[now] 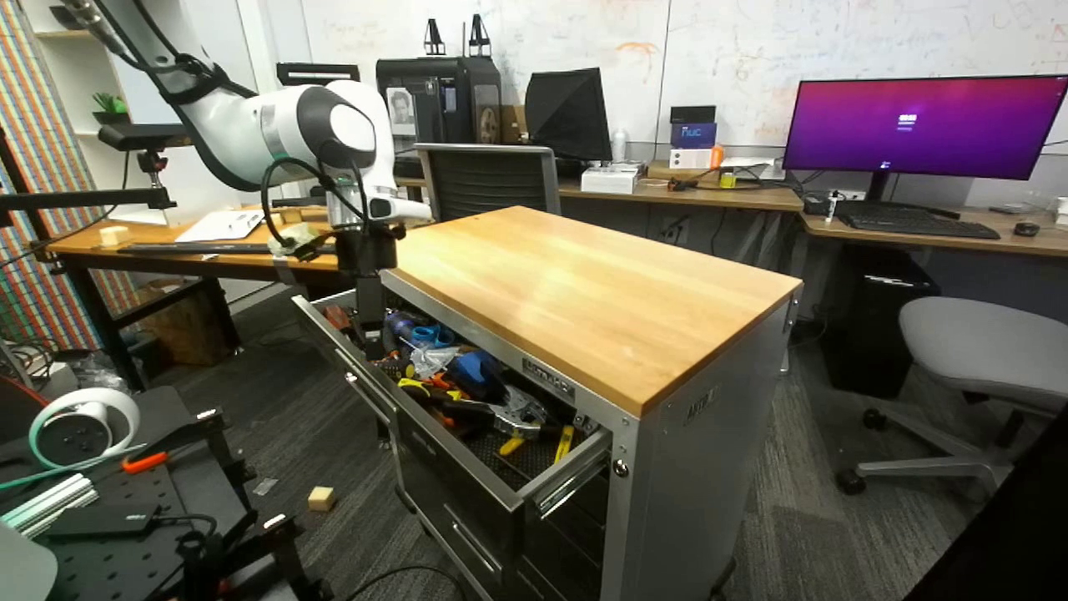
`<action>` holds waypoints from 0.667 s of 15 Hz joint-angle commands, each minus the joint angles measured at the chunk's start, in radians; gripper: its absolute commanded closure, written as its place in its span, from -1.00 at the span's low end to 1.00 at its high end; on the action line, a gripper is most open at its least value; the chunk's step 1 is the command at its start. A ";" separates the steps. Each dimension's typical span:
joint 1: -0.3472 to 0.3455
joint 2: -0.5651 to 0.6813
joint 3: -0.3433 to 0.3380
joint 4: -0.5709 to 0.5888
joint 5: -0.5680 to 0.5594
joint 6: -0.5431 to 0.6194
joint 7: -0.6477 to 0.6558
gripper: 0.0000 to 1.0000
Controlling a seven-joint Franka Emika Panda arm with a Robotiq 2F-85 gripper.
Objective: Place the screwdriver inside the open drawer and close the drawer
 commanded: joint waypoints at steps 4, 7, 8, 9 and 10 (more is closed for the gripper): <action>-0.063 -0.031 0.041 -0.081 0.118 -0.181 -0.359 -0.31; -0.042 0.025 0.051 -0.066 0.054 -0.213 -0.361 0.16; -0.037 0.041 0.056 -0.061 0.038 -0.210 -0.359 0.29; -0.029 0.062 0.059 -0.054 0.015 -0.194 -0.344 0.47; -0.022 0.080 0.061 -0.046 -0.009 -0.188 -0.336 0.60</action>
